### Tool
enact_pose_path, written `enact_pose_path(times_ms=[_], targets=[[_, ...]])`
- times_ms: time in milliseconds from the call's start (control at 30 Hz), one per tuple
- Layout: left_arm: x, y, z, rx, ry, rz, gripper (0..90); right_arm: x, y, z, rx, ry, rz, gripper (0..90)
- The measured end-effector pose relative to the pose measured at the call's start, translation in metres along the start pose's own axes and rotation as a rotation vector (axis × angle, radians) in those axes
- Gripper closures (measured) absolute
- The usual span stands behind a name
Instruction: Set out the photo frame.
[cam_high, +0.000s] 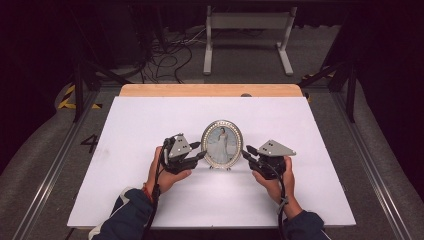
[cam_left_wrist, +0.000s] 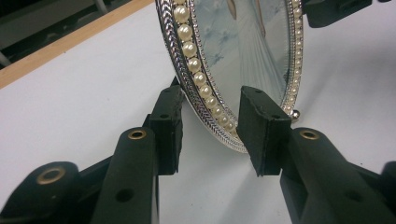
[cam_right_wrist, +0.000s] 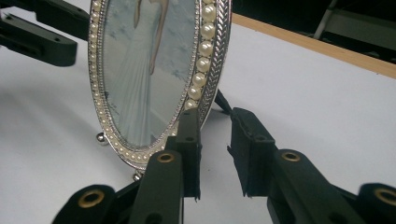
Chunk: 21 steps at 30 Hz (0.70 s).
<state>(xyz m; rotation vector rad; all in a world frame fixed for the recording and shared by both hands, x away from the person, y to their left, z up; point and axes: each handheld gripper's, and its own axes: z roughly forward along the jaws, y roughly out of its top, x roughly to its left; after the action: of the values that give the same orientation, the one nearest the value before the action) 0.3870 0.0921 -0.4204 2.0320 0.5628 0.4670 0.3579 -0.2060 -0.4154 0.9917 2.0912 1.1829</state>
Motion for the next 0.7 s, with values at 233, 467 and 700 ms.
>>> enact_pose_path(times_ms=[233, 467, 700], targets=[[0.0033, -0.0001, -0.0064, -0.01, -0.004, 0.005, 61.7, 0.0007, 0.0003, 0.0015, 0.014, -0.002, -0.009, 69.0], [0.0077, -0.0007, -0.0096, 0.009, 0.036, 0.016, 57.7, 0.0003, 0.0003, 0.0024, 0.026, 0.007, -0.02, 61.9], [0.0099, -0.0028, -0.0096, 0.037, 0.044, 0.017, 46.9, -0.0025, 0.0011, 0.0018, 0.039, -0.01, -0.02, 51.7]])
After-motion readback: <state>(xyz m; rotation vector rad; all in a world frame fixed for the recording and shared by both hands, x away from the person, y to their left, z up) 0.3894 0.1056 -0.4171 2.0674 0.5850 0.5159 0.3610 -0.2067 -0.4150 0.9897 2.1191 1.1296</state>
